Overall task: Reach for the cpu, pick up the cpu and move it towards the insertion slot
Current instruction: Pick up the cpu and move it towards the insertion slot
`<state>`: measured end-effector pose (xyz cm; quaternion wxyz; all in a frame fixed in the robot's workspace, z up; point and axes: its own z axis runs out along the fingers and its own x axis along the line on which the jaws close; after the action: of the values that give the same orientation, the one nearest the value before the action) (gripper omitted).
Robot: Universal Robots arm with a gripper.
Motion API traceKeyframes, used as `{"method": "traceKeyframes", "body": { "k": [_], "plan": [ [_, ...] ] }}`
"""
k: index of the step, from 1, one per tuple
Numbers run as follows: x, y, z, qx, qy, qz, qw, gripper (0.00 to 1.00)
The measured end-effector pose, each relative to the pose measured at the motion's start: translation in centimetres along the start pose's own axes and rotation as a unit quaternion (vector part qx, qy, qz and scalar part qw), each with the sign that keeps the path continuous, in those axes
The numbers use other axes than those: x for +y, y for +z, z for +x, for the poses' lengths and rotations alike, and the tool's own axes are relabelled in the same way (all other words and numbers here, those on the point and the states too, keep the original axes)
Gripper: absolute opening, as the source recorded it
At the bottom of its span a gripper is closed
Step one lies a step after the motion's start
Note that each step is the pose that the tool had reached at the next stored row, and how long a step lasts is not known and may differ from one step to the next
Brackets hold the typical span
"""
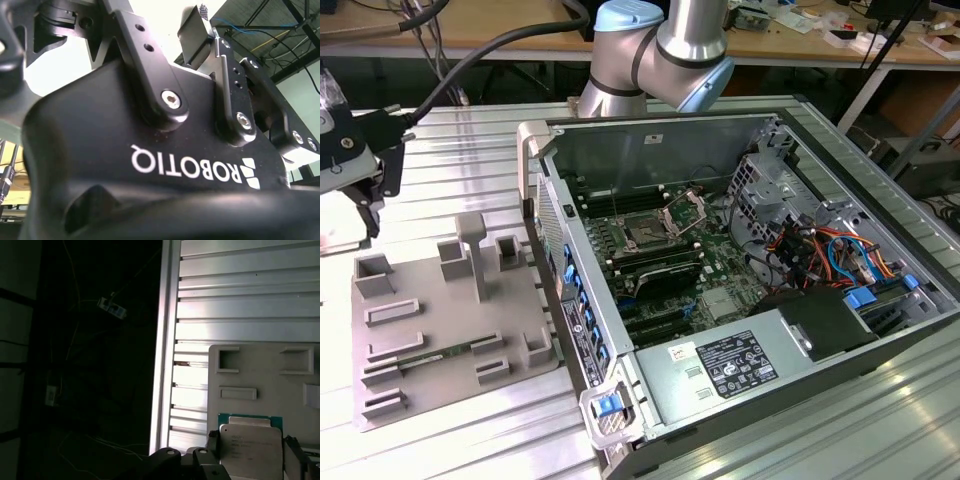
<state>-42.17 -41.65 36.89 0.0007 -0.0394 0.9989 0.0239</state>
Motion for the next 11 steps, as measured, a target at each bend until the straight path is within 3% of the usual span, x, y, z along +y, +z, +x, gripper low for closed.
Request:
{"method": "traceKeyframes", "body": {
  "k": [11],
  "plan": [
    [0.05,-1.03,0.0,0.0,0.0,0.0,1.0,0.55]
  ]
}}
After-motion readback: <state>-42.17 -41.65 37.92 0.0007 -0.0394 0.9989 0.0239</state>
